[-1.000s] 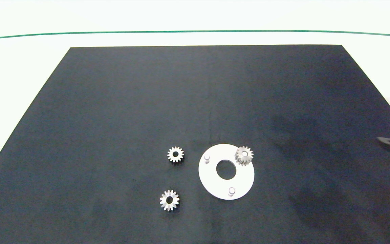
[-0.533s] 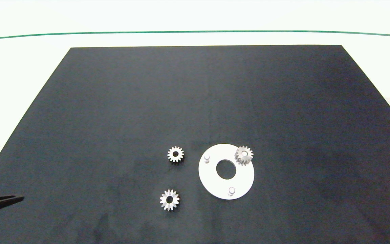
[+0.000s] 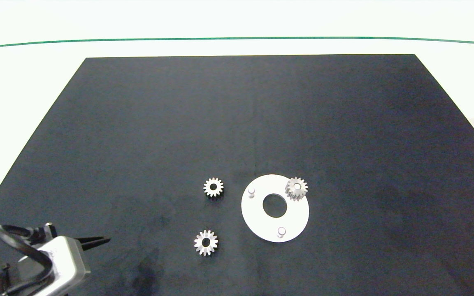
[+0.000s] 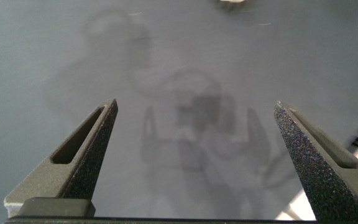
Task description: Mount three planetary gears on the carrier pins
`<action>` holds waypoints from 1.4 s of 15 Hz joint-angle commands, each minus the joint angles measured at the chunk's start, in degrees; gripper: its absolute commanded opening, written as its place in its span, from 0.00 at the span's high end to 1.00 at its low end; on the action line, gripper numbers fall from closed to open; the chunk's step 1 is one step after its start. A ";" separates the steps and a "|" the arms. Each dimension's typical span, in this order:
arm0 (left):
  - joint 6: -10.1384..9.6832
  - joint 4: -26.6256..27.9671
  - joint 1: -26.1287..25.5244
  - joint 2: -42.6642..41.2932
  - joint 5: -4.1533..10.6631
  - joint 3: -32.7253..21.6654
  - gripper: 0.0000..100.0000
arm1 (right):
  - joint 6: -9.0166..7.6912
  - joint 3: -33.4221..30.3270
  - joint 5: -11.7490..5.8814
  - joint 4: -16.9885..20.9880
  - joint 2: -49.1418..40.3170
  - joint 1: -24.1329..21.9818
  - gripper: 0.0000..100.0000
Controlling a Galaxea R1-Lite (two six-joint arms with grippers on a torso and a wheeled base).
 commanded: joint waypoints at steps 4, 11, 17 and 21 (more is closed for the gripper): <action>-3.75 -3.12 -9.88 11.97 8.02 -5.56 0.00 | 0.57 1.48 -0.05 0.06 0.13 0.02 0.00; -3.75 -5.58 -14.89 21.37 9.08 -10.92 0.00 | 0.57 2.00 -0.14 0.06 -0.66 0.02 0.00; -3.75 -8.65 -16.03 27.52 9.08 -13.56 0.00 | 0.57 1.92 -0.23 0.15 -1.54 -0.07 0.00; -3.75 -11.47 -16.12 30.60 9.08 -14.00 0.00 | 0.48 1.83 -0.23 0.15 -2.07 0.02 0.00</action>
